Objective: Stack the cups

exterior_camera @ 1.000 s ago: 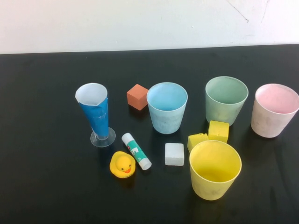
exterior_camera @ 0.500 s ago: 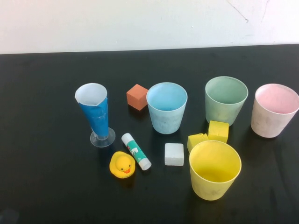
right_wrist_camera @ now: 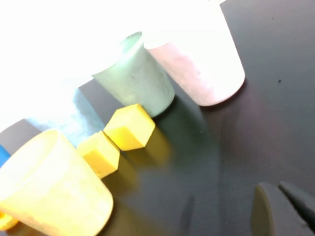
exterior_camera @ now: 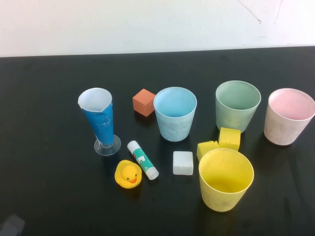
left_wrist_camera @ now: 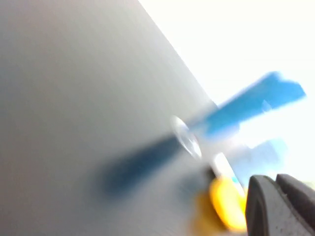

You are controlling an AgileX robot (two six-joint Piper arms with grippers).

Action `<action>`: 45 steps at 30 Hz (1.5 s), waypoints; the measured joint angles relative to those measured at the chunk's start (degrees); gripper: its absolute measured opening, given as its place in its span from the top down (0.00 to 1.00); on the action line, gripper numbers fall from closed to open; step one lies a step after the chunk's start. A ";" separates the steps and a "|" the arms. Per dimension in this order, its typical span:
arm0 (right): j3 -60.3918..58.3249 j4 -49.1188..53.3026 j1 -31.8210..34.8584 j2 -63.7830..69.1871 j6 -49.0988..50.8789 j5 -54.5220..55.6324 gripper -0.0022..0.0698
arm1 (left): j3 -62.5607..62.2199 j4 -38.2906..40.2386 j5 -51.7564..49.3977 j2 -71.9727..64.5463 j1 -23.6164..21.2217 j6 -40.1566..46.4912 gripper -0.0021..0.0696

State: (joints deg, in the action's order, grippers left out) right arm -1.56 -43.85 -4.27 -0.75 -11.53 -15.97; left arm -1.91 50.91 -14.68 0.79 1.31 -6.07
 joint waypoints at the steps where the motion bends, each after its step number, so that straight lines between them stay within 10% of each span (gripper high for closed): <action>1: 0.00 0.00 0.00 0.00 -0.54 -0.23 0.97 | -2.67 -1.39 -3.58 -0.22 0.00 3.73 0.97; 8: 0.00 0.00 0.00 0.00 -3.37 -1.01 0.97 | -27.62 -16.05 -27.40 -15.75 0.00 15.54 0.97; 20: 0.00 -0.24 0.00 0.00 -7.54 -4.96 0.97 | -58.41 -14.64 -49.82 -51.54 2.50 37.47 0.97; 37: 0.00 -0.24 0.00 0.00 -9.00 -5.18 0.97 | -81.81 -45.21 -52.70 -79.20 41.39 21.65 0.96; 45: 0.00 -0.35 0.00 0.00 -9.21 -5.18 0.97 | -96.48 -45.42 -56.24 -93.54 42.40 17.57 0.47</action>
State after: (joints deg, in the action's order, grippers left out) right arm -1.56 -44.19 -4.27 -0.75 -20.74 -21.15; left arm -98.39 5.50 -70.92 -92.75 43.70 11.49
